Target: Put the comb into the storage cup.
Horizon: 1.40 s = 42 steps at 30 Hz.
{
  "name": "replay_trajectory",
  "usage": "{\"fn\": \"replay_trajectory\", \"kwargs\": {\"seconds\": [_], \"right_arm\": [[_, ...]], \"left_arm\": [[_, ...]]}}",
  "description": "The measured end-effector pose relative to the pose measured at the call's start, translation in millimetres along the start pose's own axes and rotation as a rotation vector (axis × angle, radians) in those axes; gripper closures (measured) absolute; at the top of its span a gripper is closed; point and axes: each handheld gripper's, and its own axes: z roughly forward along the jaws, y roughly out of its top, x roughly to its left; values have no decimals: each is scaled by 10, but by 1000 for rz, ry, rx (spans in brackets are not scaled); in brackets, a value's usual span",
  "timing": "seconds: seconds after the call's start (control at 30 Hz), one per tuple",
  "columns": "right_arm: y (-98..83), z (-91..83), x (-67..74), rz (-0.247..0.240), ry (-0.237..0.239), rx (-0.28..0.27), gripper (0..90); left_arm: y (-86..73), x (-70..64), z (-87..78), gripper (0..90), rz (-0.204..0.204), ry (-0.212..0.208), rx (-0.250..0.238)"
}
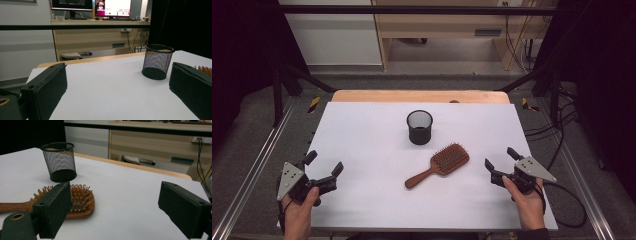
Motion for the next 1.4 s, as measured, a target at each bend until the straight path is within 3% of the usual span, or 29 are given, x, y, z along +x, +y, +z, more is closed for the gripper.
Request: {"fn": "replay_trajectory", "kwargs": {"seconds": [0.2, 0.3, 0.5, 0.67, 0.8, 0.87, 1.03, 1.2, 1.3, 1.4], "right_arm": [[10, 24, 33, 22, 20, 34, 122], [32, 32, 59, 36, 10, 45, 147], [66, 83, 75, 15, -22, 48, 220], [123, 224, 92, 6, -73, 84, 434], [199, 289, 133, -19, -87, 78, 587], [243, 331, 126, -17, -82, 72, 694], [323, 484, 124, -48, -63, 98, 849], [369, 684, 129, -45, -39, 141, 900], [354, 791, 114, -21, -27, 185, 900], [301, 856, 130, -35, -25, 244, 900]], "left_arm": [[6, -15, -5, 22, 0, 2, 14], [10, -24, -3, 22, 6, 0, 19], [19, -32, 18, 29, 8, 1, 17], [30, -69, 20, 34, 32, 4, 19], [40, -78, 25, 36, 6, -3, 11], [53, -86, 20, 37, 18, -1, 2], [27, -99, 27, 39, 29, 5, 13], [18, -98, 51, 41, 31, 6, 18], [-7, -96, 55, 41, 21, 10, 30], [-26, -99, 55, 41, 18, 12, 40]]}}
